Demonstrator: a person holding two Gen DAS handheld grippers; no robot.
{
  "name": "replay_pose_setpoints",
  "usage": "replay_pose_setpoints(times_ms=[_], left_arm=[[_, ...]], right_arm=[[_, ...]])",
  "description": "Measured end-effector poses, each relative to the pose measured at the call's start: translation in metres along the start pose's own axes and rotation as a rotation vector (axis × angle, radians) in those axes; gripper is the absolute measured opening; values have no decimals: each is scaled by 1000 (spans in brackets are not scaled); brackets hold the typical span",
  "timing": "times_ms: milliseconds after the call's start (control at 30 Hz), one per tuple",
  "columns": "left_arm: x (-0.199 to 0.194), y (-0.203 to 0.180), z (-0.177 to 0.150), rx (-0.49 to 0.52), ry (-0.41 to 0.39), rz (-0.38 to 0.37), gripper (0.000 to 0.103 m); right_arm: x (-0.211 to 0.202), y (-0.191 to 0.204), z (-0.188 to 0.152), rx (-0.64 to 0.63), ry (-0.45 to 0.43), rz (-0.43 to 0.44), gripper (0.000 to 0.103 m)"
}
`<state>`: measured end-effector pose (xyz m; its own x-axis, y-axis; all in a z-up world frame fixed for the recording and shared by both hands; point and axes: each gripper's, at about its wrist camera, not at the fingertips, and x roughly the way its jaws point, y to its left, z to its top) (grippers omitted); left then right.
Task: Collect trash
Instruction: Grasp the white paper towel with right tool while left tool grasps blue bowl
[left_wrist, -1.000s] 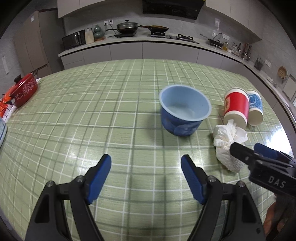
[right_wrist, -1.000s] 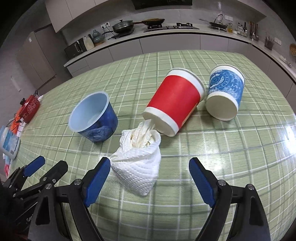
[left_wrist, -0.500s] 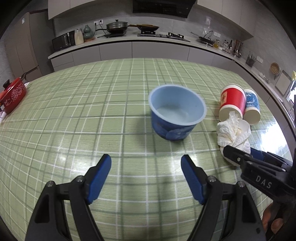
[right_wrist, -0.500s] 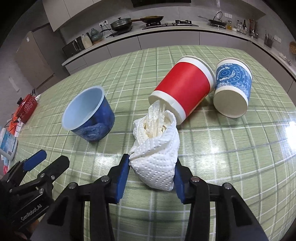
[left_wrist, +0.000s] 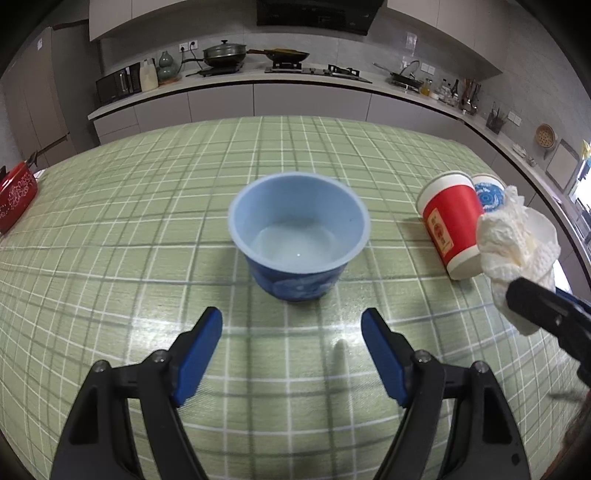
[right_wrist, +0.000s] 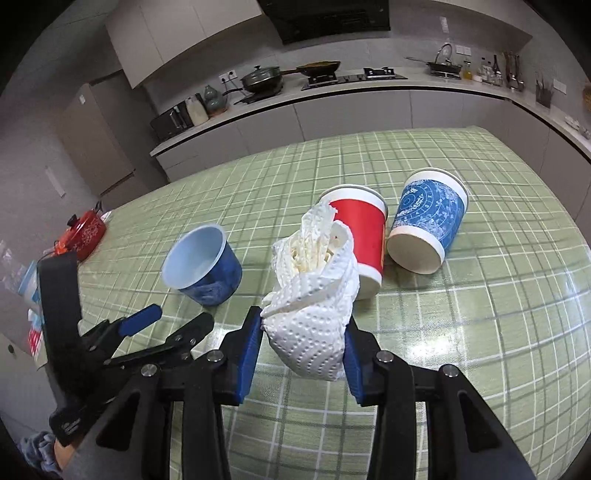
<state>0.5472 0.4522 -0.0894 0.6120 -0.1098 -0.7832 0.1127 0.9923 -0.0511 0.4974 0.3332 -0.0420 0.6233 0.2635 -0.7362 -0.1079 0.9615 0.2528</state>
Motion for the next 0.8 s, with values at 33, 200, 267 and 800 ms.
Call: replay_pose_setpoints(times_ms=[33, 200, 267, 800], left_arm=[[1, -1, 1, -1, -1, 7, 79], [6, -2, 4, -22, -7, 21, 79], [7, -4, 4, -28, -12, 27, 79], [24, -8, 23, -37, -45, 41, 79]], right_arm=[[-1, -2, 1, 4, -4, 4, 43], [-4, -12, 10, 7, -43, -16, 43], [-1, -13, 15, 0, -51, -27, 43], [27, -13, 41, -41, -90, -116, 43]])
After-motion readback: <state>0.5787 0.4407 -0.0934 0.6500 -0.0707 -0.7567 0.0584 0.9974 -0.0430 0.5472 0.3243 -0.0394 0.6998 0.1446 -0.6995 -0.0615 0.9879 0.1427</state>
